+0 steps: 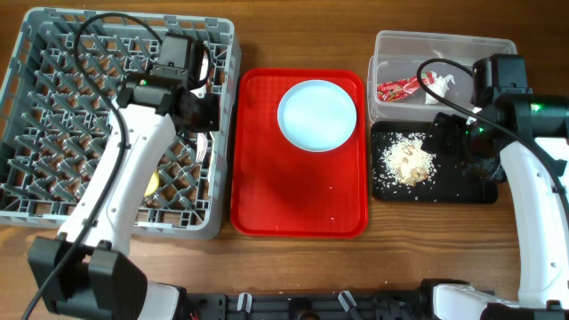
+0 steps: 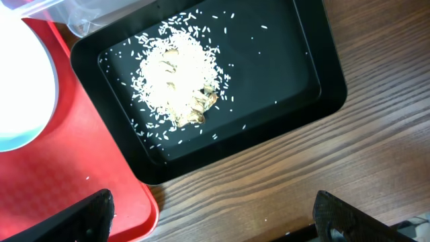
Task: Sort waste into correct bins and load items into the dishwasher rack
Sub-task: 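Carry the white fork to the dish rack and release it, then grasp the rim of the light-blue plate with the left gripper and lift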
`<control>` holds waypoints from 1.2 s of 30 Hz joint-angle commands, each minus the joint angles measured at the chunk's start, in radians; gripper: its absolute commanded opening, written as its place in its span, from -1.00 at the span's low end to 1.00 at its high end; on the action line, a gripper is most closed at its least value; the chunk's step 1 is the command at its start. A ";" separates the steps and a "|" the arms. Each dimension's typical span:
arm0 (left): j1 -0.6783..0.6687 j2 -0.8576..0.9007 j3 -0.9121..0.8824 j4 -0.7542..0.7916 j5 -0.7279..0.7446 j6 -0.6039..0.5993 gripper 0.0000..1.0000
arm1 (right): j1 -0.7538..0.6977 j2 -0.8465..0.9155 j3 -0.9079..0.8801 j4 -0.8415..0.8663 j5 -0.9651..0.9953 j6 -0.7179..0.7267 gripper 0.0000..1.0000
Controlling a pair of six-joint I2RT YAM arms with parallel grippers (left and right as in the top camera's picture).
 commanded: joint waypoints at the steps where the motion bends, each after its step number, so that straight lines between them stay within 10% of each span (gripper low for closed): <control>1: 0.010 0.050 -0.002 0.013 0.012 0.055 -0.80 | -0.001 -0.003 0.001 -0.004 0.005 -0.006 0.91; 7: 0.010 0.061 -0.002 0.013 0.012 0.055 -0.05 | -0.001 -0.003 0.001 -0.005 0.005 -0.007 0.90; 16: -0.120 0.057 -0.002 0.122 0.222 0.051 0.18 | -0.001 -0.003 0.001 0.002 0.005 -0.006 0.91; 36: -0.513 0.444 -0.002 0.492 0.073 0.186 0.52 | -0.001 -0.003 0.001 0.001 -0.002 0.003 0.92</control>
